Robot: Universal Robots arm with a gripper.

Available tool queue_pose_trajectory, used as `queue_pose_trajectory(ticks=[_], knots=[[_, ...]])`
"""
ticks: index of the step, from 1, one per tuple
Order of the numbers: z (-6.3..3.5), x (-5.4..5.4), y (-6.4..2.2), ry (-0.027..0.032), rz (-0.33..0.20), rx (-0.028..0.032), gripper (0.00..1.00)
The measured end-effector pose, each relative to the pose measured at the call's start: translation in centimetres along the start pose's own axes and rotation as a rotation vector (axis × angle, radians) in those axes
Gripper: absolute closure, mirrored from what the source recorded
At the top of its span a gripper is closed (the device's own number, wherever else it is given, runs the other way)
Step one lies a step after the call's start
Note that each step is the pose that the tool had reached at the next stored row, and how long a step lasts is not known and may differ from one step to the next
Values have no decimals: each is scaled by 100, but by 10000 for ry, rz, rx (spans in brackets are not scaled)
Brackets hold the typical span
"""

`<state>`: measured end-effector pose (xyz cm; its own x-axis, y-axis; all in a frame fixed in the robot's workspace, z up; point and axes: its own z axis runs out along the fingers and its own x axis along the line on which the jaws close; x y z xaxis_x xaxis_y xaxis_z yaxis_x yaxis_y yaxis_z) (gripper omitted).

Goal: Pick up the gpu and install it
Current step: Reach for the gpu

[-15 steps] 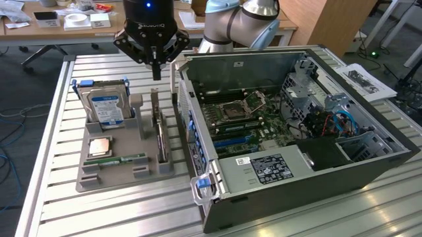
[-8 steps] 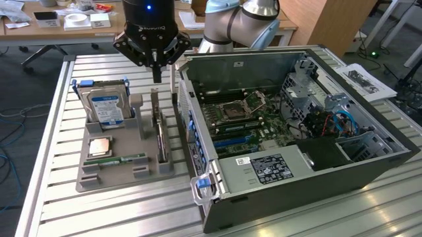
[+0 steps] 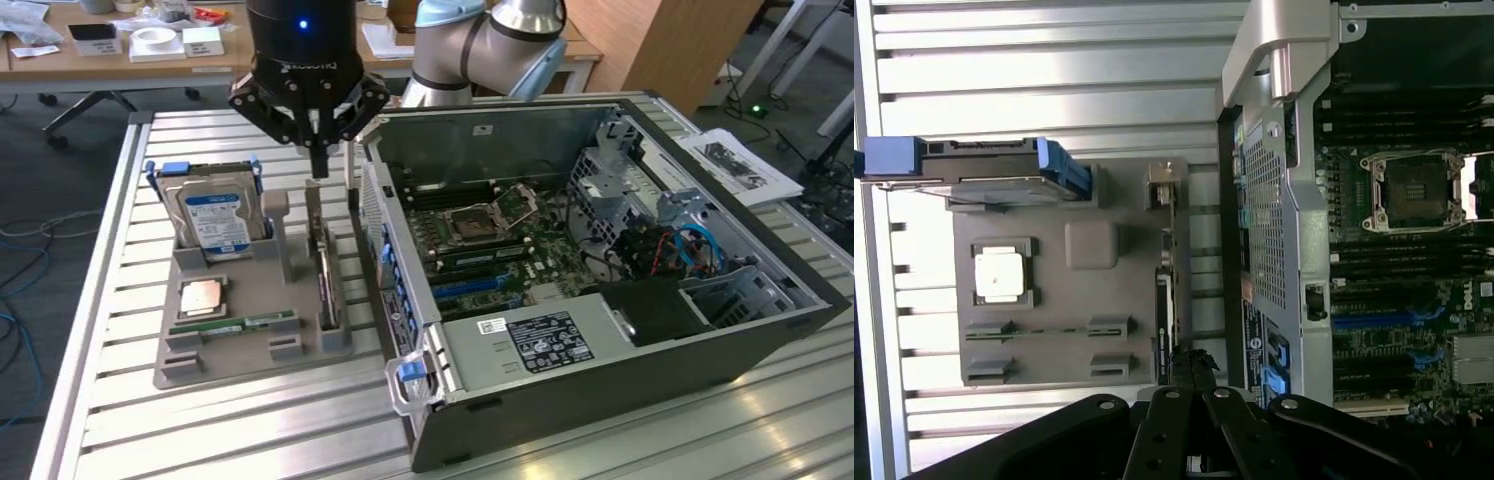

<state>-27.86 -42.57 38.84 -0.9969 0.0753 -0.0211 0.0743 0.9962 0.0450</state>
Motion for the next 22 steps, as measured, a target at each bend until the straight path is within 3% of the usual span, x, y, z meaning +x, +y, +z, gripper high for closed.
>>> queue_pose_trajectory(ticks=[5, 22], knots=[[-4, -6, -82, 1, -1, 0, 89], [-3, 77, -93, 1, 0, 1, 89]])
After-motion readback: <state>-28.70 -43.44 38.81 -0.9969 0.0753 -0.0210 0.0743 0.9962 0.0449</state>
